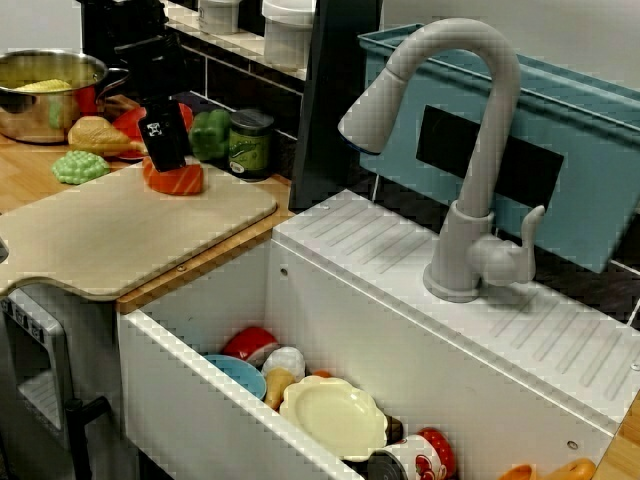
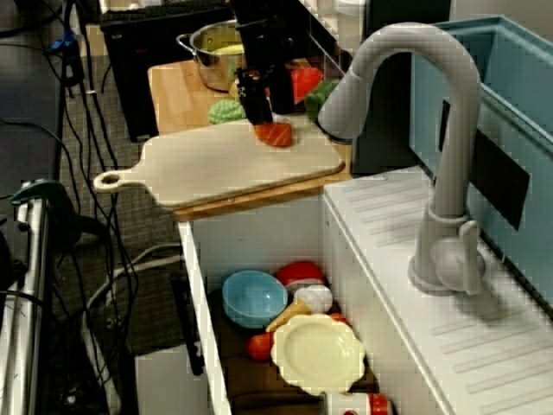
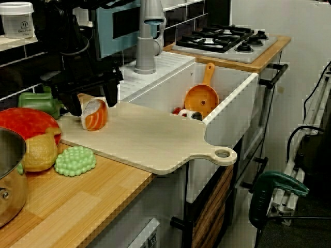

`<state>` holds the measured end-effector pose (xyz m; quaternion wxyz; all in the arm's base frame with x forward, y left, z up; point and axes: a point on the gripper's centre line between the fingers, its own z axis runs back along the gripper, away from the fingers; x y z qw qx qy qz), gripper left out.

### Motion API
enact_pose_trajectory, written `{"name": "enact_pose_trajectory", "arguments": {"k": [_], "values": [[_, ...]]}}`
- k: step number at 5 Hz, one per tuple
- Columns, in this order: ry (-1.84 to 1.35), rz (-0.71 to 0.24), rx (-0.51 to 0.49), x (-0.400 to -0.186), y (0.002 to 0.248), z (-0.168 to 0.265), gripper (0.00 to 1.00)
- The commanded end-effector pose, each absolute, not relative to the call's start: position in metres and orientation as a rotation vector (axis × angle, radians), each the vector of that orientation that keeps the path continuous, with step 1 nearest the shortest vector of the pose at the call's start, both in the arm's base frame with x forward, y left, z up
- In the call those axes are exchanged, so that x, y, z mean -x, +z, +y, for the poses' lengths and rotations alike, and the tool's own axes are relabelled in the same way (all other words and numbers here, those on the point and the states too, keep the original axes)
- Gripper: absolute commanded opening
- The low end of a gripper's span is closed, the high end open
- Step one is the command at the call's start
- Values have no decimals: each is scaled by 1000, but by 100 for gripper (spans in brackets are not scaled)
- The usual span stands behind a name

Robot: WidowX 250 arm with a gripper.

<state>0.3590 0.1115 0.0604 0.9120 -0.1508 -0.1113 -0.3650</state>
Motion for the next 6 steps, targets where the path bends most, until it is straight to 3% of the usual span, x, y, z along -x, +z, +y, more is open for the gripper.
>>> {"name": "enact_pose_trajectory", "arguments": {"k": [1,4,5,6], "values": [[-756,-279,253,-365,85,111,100],[-754,-255,195,-365,76,98,100],[-737,-274,134,-364,75,102,0],[-699,-238,138,-365,78,106,0]]}}
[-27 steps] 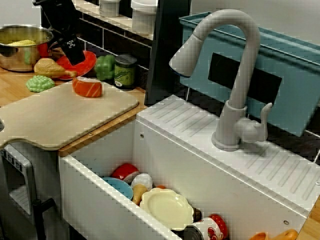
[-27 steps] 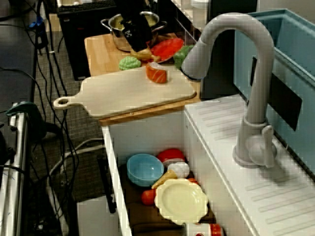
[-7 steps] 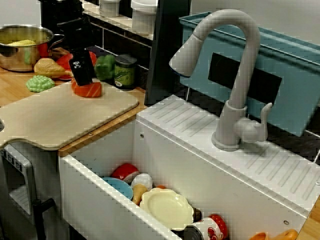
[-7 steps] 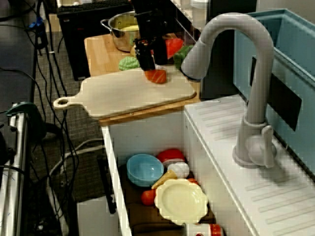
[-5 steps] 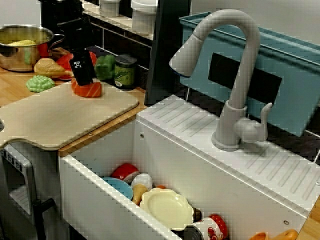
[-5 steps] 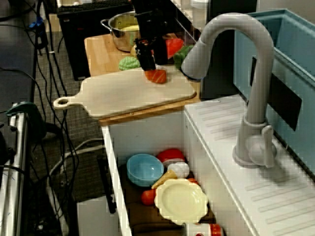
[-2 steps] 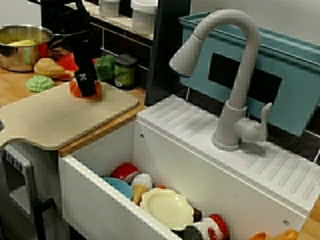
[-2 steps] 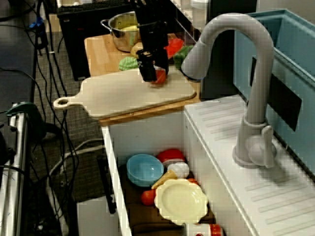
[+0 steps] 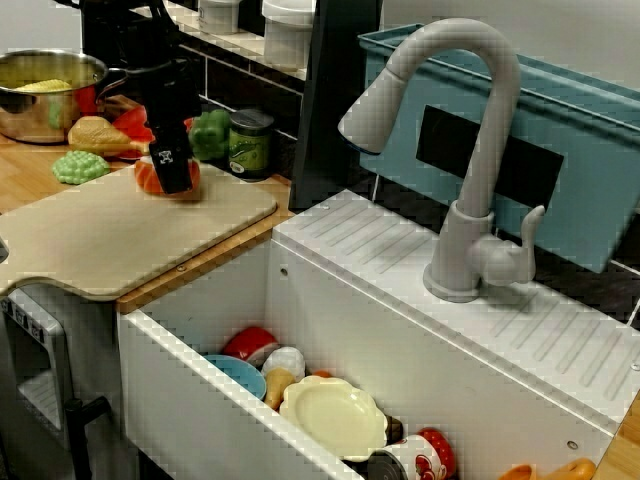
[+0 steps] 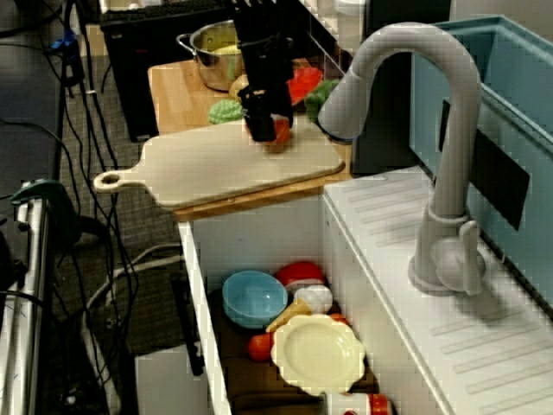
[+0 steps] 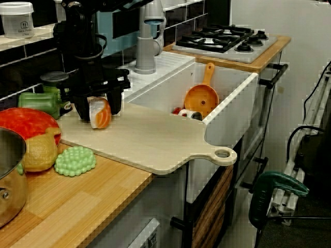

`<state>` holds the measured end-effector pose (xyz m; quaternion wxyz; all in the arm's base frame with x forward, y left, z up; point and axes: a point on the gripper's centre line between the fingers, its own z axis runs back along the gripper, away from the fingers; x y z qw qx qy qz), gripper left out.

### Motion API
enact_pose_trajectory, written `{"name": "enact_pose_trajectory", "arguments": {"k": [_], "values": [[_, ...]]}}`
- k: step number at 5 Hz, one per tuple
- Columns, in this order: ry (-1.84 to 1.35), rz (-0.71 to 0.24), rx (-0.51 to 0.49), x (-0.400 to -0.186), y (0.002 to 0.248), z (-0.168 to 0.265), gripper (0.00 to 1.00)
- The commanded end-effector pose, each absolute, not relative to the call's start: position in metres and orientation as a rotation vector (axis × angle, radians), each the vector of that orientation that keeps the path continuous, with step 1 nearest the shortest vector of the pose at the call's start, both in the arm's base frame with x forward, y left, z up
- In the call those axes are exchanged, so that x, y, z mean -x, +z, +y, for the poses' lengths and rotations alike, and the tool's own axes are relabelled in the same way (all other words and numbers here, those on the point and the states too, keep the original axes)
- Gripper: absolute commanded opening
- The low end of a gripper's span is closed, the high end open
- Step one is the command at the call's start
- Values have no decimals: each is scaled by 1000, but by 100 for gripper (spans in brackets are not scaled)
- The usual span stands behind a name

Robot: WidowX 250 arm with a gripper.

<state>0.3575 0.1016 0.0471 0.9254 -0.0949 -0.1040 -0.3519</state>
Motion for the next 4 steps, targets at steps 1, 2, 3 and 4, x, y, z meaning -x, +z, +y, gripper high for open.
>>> {"name": "enact_pose_trajectory", "arguments": {"k": [1,2,3,4], "values": [[-659,-200,187,-360,84,114,0],[-653,-199,228,-349,95,124,0],[-647,-211,246,-339,103,131,0],[-621,-186,245,-332,109,138,0]]}}
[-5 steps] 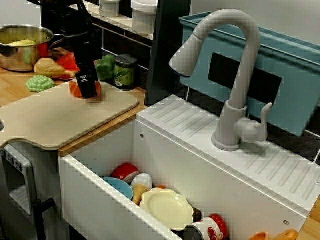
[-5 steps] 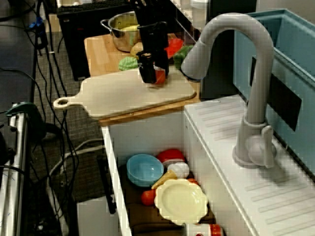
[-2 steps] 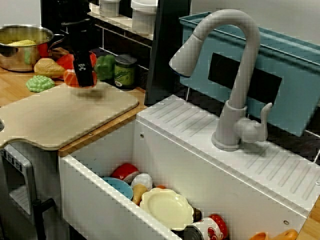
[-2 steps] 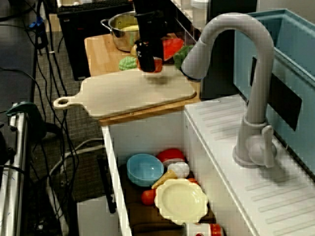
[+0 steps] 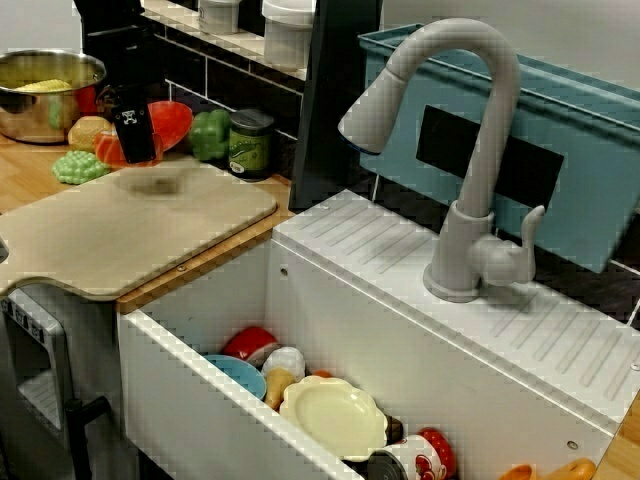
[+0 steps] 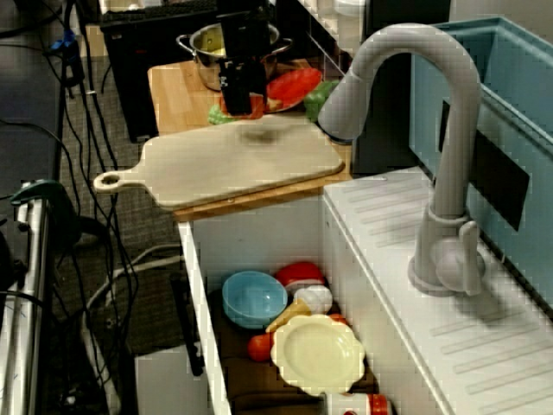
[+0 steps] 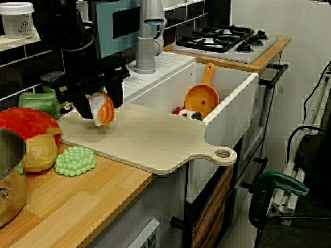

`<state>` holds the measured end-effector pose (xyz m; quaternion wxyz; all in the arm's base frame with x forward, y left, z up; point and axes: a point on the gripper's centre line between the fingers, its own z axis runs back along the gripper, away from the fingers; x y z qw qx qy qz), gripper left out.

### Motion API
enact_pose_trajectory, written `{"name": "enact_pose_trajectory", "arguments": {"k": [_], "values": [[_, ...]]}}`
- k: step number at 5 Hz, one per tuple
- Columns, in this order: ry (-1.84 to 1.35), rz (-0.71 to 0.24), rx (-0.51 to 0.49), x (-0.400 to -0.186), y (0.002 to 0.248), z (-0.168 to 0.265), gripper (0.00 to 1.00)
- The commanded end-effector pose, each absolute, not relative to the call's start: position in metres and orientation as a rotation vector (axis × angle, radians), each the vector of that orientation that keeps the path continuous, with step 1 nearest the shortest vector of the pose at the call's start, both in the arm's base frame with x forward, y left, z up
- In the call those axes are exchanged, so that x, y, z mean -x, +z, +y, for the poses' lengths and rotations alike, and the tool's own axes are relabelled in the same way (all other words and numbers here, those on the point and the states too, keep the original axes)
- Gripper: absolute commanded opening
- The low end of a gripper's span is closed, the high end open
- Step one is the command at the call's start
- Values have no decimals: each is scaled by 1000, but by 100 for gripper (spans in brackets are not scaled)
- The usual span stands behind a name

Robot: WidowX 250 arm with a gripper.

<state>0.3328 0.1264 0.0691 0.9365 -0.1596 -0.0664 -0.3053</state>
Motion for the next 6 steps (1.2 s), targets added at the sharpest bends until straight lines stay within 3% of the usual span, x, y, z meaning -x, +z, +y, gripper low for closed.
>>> {"name": "enact_pose_trajectory", "arguments": {"k": [1,6], "values": [[-597,-180,255,-328,114,146,0],[-397,-218,155,-309,130,167,0]]}}
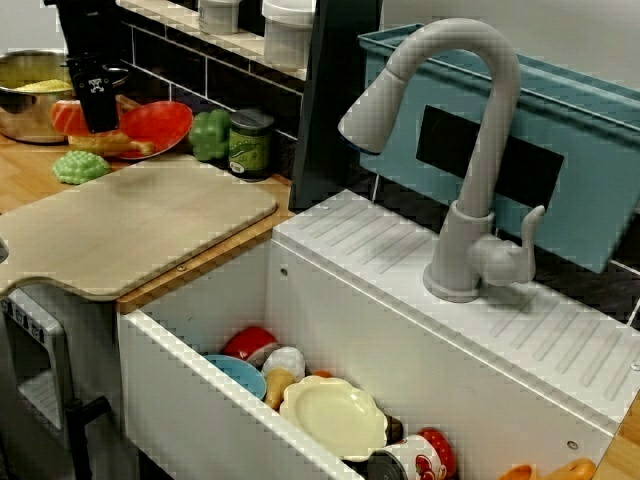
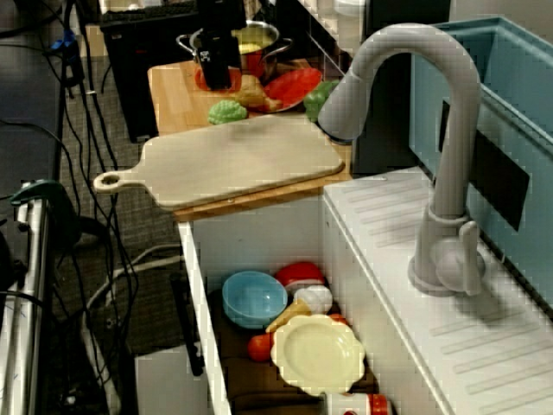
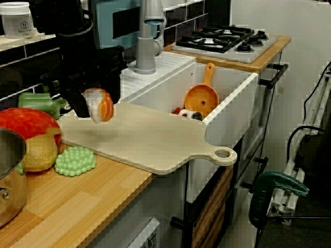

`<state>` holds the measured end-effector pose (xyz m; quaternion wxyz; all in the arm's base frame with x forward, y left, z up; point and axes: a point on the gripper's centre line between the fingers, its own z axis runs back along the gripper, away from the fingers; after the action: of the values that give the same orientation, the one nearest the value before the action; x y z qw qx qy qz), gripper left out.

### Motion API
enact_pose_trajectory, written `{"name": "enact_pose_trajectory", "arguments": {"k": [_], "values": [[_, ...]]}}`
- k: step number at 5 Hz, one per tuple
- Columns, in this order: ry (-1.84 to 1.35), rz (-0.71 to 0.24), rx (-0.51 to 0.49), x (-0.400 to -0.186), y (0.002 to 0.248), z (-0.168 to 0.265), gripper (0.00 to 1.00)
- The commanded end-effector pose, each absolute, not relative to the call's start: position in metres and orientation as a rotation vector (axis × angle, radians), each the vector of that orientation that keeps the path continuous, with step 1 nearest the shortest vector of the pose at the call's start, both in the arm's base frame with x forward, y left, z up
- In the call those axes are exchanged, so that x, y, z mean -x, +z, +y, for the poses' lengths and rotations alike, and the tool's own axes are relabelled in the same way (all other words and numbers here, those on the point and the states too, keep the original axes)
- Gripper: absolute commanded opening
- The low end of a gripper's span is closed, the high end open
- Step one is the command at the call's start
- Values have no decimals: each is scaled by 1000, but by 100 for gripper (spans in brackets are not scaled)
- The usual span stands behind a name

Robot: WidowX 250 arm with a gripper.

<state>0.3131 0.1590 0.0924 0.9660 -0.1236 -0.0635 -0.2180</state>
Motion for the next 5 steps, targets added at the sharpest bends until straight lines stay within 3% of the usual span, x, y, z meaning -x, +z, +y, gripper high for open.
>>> {"name": "enact_pose_trajectory", "arguments": {"k": [1,5], "values": [[-399,-226,162,-303,132,169,0],[-578,-170,169,-276,130,144,0]]}}
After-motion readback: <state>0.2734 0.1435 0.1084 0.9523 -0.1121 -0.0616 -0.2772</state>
